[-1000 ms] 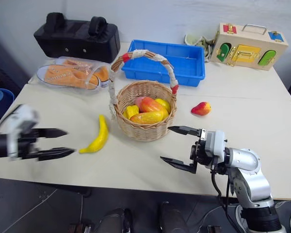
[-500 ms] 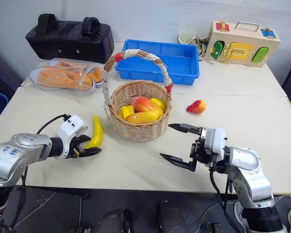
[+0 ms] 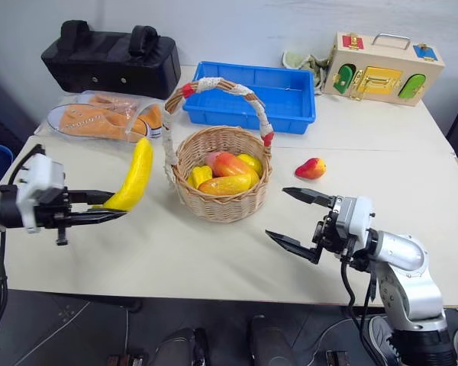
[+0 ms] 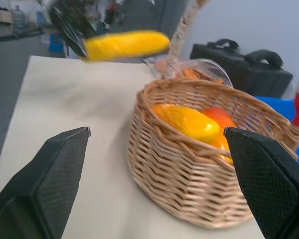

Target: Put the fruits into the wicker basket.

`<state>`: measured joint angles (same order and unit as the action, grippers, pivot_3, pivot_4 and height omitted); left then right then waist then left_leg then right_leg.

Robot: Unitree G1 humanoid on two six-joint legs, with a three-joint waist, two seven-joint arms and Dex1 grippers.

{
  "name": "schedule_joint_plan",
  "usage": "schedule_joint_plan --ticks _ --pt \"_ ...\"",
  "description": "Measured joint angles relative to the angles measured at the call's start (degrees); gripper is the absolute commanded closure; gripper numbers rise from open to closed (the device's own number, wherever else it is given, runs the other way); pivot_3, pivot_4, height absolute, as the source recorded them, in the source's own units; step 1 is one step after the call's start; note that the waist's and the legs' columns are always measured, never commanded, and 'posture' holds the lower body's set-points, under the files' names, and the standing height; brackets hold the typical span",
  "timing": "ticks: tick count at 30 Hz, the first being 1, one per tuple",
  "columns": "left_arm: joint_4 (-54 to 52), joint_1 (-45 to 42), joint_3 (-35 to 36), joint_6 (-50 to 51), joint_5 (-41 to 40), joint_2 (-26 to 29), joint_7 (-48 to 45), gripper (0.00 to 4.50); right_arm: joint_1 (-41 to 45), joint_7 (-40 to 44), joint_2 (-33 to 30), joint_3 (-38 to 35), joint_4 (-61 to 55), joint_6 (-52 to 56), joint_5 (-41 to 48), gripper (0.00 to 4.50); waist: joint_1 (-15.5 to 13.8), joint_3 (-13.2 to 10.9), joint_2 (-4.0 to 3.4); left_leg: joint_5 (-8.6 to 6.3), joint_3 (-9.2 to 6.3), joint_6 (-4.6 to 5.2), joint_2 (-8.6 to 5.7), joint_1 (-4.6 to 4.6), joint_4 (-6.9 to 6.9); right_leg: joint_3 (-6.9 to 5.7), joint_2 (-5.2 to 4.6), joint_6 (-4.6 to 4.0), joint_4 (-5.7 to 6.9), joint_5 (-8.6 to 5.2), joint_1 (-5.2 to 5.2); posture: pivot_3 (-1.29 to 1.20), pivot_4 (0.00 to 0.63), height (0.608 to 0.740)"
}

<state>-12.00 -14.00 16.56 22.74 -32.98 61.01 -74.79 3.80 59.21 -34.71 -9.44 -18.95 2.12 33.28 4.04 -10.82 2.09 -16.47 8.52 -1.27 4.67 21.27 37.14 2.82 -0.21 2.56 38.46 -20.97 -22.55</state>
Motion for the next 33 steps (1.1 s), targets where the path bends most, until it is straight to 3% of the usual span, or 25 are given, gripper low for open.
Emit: schedule_joint_plan --ticks 4,7,14,20,26,31,33 --pt "-7.77 -5.82 -6.94 2.72 -3.02 -1.01 -2.7 3.51 -2.75 -2.63 -0.56 -1.92 -3.66 1.82 0.25 0.0 -0.82 0.0 0.0 0.01 -0.06 0.06 -0.06 -0.03 0.06 0.03 0.02 0.06 0.05 0.03 0.07 0.0 0.15 0.74" --pt "-9.14 -18.1 -15.63 6.51 -0.96 -7.86 2.57 3.51 -3.69 -6.25 0.16 -2.75 -6.5 3.01 0.72 0.0 -1.5 0.01 0.01 0.08 -0.1 0.17 -0.18 -0.04 0.13 0.08 0.02 0.22 0.07 0.13 0.14 0.0 0.15 0.74" --pt "0.26 -35.0 -27.16 17.39 8.19 -15.67 13.61 3.51 -5.7 -10.91 1.24 -4.75 -9.44 4.05 1.28 0.0 -0.87 0.01 0.02 0.11 0.02 0.12 -0.12 -0.02 0.13 0.38 0.2 0.28 0.09 0.12 0.0 0.0 0.15 0.74" --pt "4.76 -37.65 -32.45 22.23 13.03 -19.93 17.96 3.51 -5.15 -11.97 3.05 -4.19 -9.84 3.23 0.69 0.0 -0.83 0.0 -0.01 0.12 0.0 0.05 -0.1 -0.07 0.18 0.49 0.25 0.29 0.2 0.12 -0.04 0.0 0.15 0.74" --pt "4.59 -38.56 -32.36 23.56 14.59 -20.63 19.75 1.67 -5.81 -11.1 3.64 -3.52 -9.63 1.56 0.54 0.0 -0.88 0.0 -0.01 0.12 0.0 0.05 -0.1 -0.08 0.21 0.5 0.25 0.29 0.24 0.11 -0.03 0.0 0.15 0.74" --pt "2.14 -36.14 -28.31 20.57 13.94 -19.84 18.95 0.15 -7.02 -9.8 3.64 -3.57 -7.52 0.1 0.53 0.0 -0.87 0.0 -0.02 0.13 0.0 0.03 -0.09 -0.08 0.2 0.49 0.25 0.29 0.24 0.11 -0.03 0.0 0.15 0.74" --pt "1.08 -34.05 -26.64 17.76 13.64 -19.21 17.91 0.15 -6.83 -9.39 3.63 -3.58 -7.31 -0.46 0.54 0.0 -0.8 0.01 -0.02 0.13 0.01 0.03 -0.09 -0.1 0.2 0.51 0.24 0.29 0.25 0.11 -0.02 0.0 0.15 0.74"
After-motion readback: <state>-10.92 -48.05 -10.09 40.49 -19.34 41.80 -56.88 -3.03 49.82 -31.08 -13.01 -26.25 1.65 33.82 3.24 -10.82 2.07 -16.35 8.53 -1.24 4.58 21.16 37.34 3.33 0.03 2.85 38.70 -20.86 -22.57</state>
